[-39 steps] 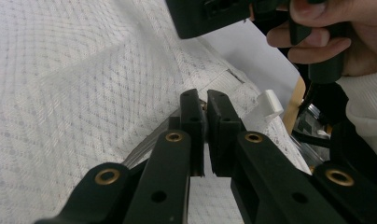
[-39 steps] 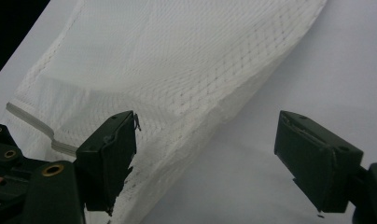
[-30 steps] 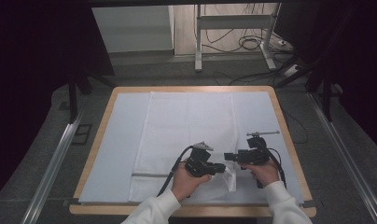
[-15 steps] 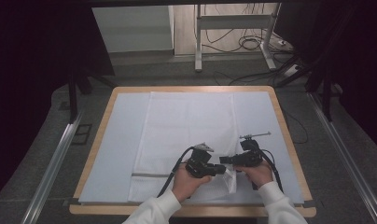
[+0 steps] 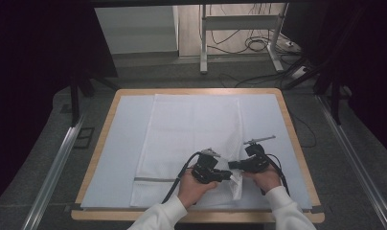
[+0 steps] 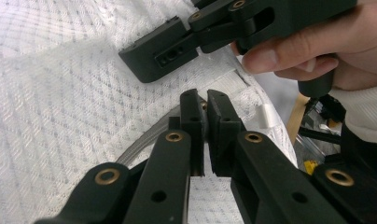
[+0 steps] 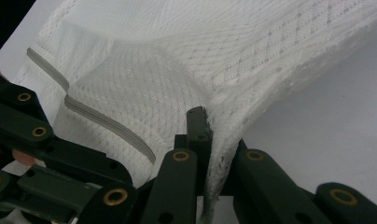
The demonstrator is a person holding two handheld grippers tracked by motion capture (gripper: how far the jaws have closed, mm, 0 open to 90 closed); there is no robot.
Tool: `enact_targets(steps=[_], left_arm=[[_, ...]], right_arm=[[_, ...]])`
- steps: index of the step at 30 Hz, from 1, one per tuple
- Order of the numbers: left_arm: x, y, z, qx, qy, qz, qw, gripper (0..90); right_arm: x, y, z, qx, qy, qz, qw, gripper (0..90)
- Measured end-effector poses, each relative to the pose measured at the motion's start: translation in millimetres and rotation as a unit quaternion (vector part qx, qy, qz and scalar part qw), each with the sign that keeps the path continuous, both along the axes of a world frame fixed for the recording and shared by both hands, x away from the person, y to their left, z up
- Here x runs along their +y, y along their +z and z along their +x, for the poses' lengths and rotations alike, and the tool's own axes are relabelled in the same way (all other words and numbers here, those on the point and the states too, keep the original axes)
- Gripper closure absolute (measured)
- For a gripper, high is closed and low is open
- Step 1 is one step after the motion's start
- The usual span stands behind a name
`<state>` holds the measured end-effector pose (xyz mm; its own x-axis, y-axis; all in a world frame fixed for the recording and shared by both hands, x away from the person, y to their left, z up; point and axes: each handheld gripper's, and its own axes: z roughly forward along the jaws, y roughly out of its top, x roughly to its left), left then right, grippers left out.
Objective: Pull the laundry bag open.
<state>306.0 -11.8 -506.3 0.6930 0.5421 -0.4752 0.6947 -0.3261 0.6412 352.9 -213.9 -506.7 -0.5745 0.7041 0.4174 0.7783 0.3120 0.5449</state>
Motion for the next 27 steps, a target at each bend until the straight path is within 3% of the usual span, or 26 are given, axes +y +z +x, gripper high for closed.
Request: enact_targets(steps=[27], left_arm=[[6.6, -16.1, 3.3, 0.024, 0.004, 0.001, 0.9997, 86.2]], right_arm=[[-2.2, 1.5, -2.7, -0.007, 0.022, 0.015, 0.9996, 88.2]])
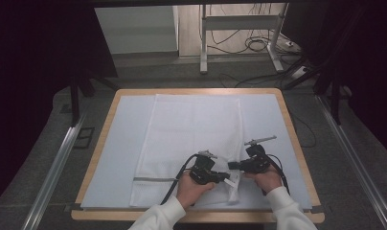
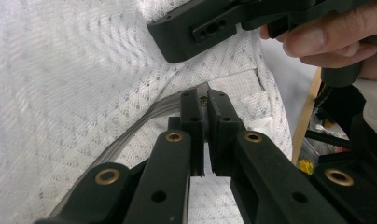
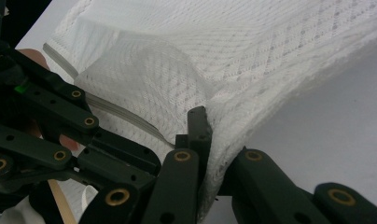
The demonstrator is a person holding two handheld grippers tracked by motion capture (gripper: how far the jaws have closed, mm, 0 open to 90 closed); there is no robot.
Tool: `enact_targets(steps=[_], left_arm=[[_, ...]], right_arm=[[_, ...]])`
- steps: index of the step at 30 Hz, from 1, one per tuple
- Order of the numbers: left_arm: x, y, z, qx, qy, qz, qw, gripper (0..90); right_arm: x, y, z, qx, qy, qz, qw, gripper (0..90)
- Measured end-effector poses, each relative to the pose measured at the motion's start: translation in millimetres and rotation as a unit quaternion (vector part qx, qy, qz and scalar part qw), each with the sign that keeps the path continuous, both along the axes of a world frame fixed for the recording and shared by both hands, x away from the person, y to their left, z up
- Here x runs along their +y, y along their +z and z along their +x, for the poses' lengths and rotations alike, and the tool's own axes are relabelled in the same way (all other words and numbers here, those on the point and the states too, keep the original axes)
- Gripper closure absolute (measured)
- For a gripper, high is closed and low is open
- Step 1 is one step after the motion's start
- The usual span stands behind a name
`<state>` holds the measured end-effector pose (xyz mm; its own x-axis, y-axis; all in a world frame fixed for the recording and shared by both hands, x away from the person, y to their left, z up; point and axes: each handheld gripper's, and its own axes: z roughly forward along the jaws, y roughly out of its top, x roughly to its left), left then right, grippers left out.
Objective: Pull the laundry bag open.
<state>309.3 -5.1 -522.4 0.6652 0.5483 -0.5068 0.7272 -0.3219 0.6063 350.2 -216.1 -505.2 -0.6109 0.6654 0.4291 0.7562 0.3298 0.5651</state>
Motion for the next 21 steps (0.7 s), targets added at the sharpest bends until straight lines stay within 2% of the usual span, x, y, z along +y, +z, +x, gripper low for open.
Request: enact_targets(steps=[21], left_arm=[[6.0, -4.9, 5.1, 0.013, 0.000, -0.003, 0.9999, 86.3]], right_arm=[[-0.2, -0.1, -3.0, 0.000, 0.008, 0.000, 1.0000, 88.3]])
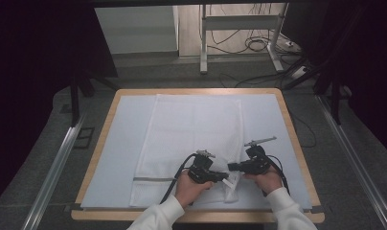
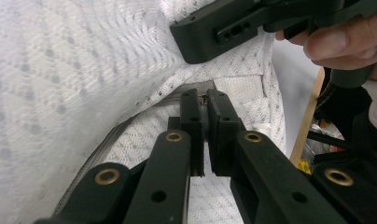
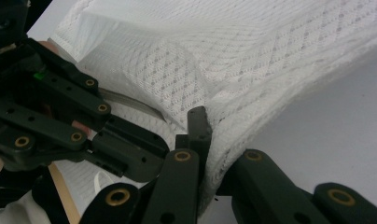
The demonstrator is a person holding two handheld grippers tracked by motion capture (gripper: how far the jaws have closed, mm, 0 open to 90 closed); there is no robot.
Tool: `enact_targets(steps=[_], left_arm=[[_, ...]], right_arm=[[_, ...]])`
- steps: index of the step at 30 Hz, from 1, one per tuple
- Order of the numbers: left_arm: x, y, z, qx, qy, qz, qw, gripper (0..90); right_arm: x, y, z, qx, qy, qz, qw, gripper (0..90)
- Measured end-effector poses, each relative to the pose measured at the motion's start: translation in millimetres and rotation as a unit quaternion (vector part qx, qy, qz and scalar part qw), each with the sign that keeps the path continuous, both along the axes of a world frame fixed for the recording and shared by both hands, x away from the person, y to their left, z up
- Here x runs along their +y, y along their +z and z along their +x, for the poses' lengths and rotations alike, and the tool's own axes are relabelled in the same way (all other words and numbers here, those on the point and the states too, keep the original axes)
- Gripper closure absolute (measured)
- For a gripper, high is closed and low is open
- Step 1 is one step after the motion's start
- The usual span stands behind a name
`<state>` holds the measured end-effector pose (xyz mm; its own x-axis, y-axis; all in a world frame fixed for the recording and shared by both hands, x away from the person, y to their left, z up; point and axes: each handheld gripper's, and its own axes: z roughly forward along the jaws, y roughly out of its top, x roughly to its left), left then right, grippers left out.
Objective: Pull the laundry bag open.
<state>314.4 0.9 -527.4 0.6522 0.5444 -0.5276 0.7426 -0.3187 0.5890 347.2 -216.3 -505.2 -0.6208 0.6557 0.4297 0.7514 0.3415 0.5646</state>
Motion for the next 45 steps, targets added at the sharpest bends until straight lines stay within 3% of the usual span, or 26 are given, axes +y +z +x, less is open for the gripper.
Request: enact_targets(steps=[8, 11, 13, 28, 30, 45], left_arm=[[3.0, -1.2, 1.3, 0.002, 0.001, -0.002, 1.0000, 86.2], [4.8, -2.1, 2.2, -0.003, 0.006, 0.013, 0.9999, 86.3], [9.1, -3.5, 3.4, 0.005, 0.007, 0.009, 0.9999, 86.3], [13.7, 1.4, 0.5, 0.004, 0.011, 0.011, 0.9999, 86.3], [14.7, 1.1, 0.9, 0.001, 0.012, 0.021, 0.9997, 86.3], [31.1, 0.5, 0.1, 0.004, 0.022, 0.025, 0.9994, 86.3]], right_arm=[[0.6, -0.5, 0.0, -0.001, 0.001, -0.003, 1.0000, 88.4], [-0.7, -0.1, 0.4, -0.001, -0.003, -0.003, 1.0000, 88.4], [-2.5, 0.2, 0.8, -0.001, -0.005, -0.001, 1.0000, 88.4], [-2.9, -0.3, 0.8, 0.000, -0.007, -0.001, 1.0000, 88.4], [-2.5, -0.6, 0.8, -0.001, -0.007, -0.002, 1.0000, 88.4], [-5.4, -0.3, 1.3, 0.000, -0.013, 0.006, 0.9999, 88.4]])
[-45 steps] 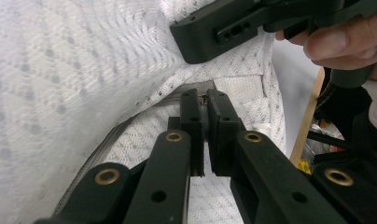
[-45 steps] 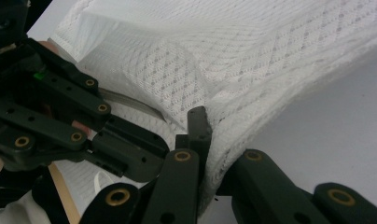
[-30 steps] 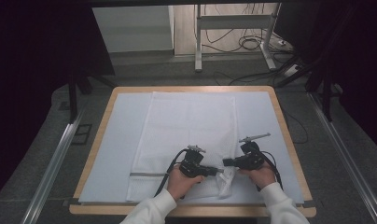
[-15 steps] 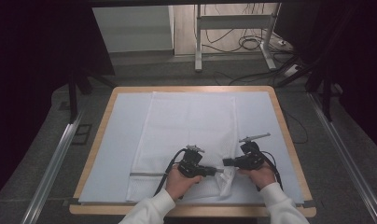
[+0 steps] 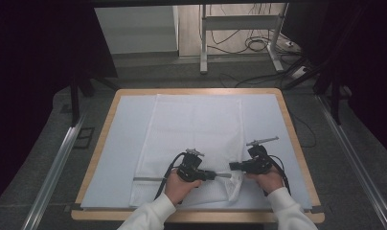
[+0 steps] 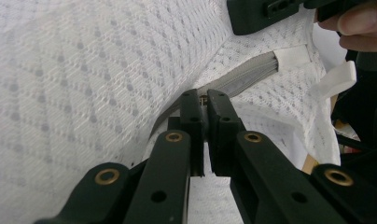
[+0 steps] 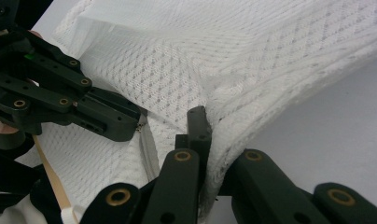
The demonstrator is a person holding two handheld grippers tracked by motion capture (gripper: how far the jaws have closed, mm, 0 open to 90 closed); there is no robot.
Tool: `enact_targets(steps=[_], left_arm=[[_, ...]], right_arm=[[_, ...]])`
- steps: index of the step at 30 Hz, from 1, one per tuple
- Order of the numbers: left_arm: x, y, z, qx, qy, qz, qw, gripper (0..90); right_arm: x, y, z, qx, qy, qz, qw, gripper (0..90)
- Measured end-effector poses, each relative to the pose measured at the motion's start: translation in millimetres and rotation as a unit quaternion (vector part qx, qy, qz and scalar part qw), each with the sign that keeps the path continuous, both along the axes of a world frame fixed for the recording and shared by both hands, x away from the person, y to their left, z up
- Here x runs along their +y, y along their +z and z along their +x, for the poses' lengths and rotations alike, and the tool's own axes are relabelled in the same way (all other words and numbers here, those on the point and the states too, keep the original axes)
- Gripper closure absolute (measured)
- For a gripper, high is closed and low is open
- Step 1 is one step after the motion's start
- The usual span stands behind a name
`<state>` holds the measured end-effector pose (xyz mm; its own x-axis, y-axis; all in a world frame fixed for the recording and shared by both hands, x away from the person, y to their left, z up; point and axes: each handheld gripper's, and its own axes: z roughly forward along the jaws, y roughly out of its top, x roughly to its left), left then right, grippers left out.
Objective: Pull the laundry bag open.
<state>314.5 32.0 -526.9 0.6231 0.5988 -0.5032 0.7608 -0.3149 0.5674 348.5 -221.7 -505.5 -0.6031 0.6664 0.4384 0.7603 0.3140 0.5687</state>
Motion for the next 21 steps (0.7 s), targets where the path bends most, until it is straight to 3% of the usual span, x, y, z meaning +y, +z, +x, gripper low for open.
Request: enact_targets(steps=[21], left_arm=[[19.6, 1.6, -3.1, -0.005, 0.010, 0.007, 0.9999, 86.3]], right_arm=[[-2.6, 1.1, 0.1, -0.003, -0.005, 0.000, 1.0000, 88.4]])
